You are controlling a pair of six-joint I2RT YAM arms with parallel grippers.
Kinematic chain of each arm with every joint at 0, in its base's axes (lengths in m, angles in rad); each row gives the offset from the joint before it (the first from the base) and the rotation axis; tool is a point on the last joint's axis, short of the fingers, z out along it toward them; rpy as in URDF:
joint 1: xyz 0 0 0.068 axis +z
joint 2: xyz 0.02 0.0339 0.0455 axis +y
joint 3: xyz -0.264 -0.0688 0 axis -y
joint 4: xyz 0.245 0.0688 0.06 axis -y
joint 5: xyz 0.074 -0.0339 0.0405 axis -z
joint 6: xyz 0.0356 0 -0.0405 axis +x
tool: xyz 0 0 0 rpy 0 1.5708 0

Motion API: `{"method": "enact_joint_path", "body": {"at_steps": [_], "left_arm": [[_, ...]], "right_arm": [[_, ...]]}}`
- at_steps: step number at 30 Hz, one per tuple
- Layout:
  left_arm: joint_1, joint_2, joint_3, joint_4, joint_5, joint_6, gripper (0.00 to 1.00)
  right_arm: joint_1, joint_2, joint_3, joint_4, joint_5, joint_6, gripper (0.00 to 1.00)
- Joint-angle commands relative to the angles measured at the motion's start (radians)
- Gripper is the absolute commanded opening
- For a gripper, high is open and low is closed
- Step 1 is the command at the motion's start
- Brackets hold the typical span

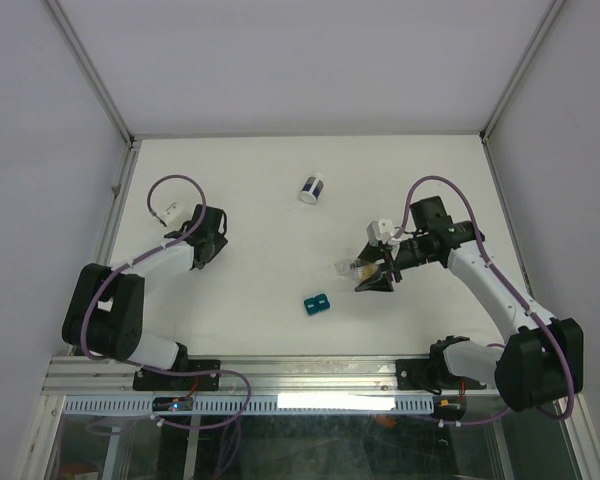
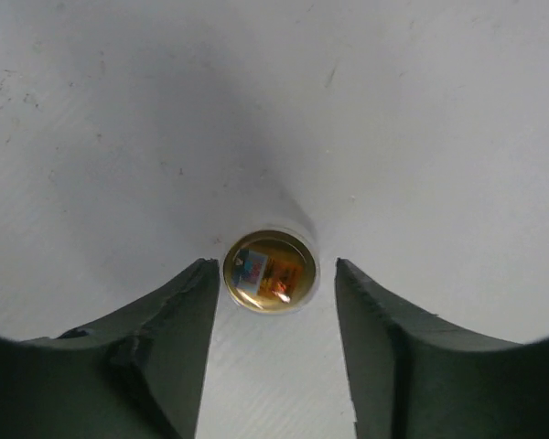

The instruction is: Sort the pills into containers

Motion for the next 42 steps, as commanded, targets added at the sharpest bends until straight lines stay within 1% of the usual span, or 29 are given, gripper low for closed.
{"method": "enact_joint_path", "body": {"at_steps": [1,4,6,9,11,13,14,16,17,19,21,22,23,25,26,27,28,29,30,31,33,34,35,36,37,38,40,41,42], "left_arm": [[0.007,0.035,0.074,-0.092,-0.048,-0.048,0.60],[0.007,0.027,0.099,-0.131,-0.022,-0.039,0.70],[0.006,0.001,0.099,-0.140,0.013,-0.031,0.74],[0.007,-0.108,0.090,-0.135,0.083,-0.007,0.76],[0.006,-0.174,0.081,-0.115,0.151,0.025,0.76],[0.005,-0.248,0.059,-0.060,0.248,0.082,0.76],[0.005,-0.283,0.044,-0.016,0.323,0.115,0.77],[0.005,-0.359,-0.006,0.090,0.465,0.176,0.81],[0.005,-0.391,-0.020,0.149,0.540,0.209,0.85],[0.005,-0.451,-0.068,0.273,0.690,0.259,0.96],[0.004,-0.507,-0.133,0.406,0.852,0.299,0.99],[0.005,-0.543,-0.163,0.514,0.924,0.308,0.99],[0.005,-0.570,-0.203,0.591,0.970,0.294,0.99],[0.005,-0.606,-0.261,0.730,0.998,0.261,0.99],[0.005,-0.614,-0.283,0.790,1.005,0.246,0.99],[0.006,-0.614,-0.298,0.843,1.017,0.233,0.99],[0.006,-0.610,-0.306,0.880,1.034,0.225,0.99],[0.006,-0.600,-0.307,0.912,1.062,0.219,0.99],[0.006,-0.588,-0.306,0.934,1.085,0.215,0.99],[0.006,-0.575,-0.304,0.957,1.109,0.209,0.99],[0.005,-0.544,-0.306,1.014,1.144,0.178,0.99],[0.005,-0.526,-0.308,1.054,1.158,0.154,0.99],[0.006,-0.511,-0.310,1.091,1.175,0.130,0.99],[0.006,-0.497,-0.310,1.119,1.191,0.116,0.99],[0.005,-0.490,-0.306,1.128,1.200,0.116,0.99],[0.006,-0.486,-0.304,1.130,1.200,0.127,0.99],[0.004,-0.484,-0.309,1.155,1.186,0.155,0.99],[0.002,-0.480,-0.320,1.197,1.183,0.163,0.99],[-0.003,-0.475,-0.332,1.251,1.178,0.169,0.99]], "right_arm": [[-0.020,-0.015,0.024,0.051,-0.040,0.069,0.00],[-0.048,-0.024,0.039,0.101,-0.062,0.166,0.00],[-0.074,-0.046,0.057,0.175,-0.083,0.298,0.00],[-0.120,-0.128,0.053,0.422,-0.085,0.627,0.00],[-0.148,-0.203,0.037,0.673,-0.031,0.938,0.00],[-0.192,-0.250,0.058,0.938,0.147,1.170,0.00],[-0.216,-0.242,0.093,1.006,0.285,1.282,0.00],[-0.252,-0.199,0.201,1.037,0.424,1.443,0.00],[-0.265,-0.179,0.245,1.060,0.414,1.506,0.00],[-0.258,-0.175,0.249,1.190,0.277,1.660,0.00],[-0.175,-0.200,0.165,1.520,0.073,1.880,0.00],[-0.135,-0.226,0.116,1.652,0.037,1.944,0.00],[-0.157,-0.244,0.133,1.644,0.081,1.939,0.00],[-0.265,-0.218,0.291,1.291,0.258,1.729,0.00],[-0.293,-0.183,0.356,1.180,0.325,1.693,0.00],[-0.312,-0.158,0.370,1.264,0.303,1.771,0.00],[-0.299,-0.142,0.335,1.504,0.202,1.944,0.00],[-0.244,-0.131,0.279,1.847,0.116,2.195,0.00],[-0.198,-0.133,0.223,2.140,0.095,2.319,0.00],[-0.218,-0.157,0.205,2.165,0.134,2.298,0.00],[-0.358,-0.159,0.315,1.648,0.326,2.121,0.00],[-0.393,-0.118,0.378,1.544,0.350,2.134,0.00],[-0.376,-0.084,0.352,1.747,0.297,2.264,0.00],[-0.302,-0.085,0.290,2.021,0.258,2.380,0.00],[-0.241,-0.111,0.253,2.140,0.213,2.364,0.00],[-0.228,-0.156,0.254,1.979,0.221,2.250,0.00],[-0.342,-0.148,0.353,1.544,0.320,2.046,0.00],[-0.389,-0.118,0.331,1.580,0.295,2.117,0.00],[-0.387,-0.090,0.263,1.883,0.236,2.386,0.00]]}}
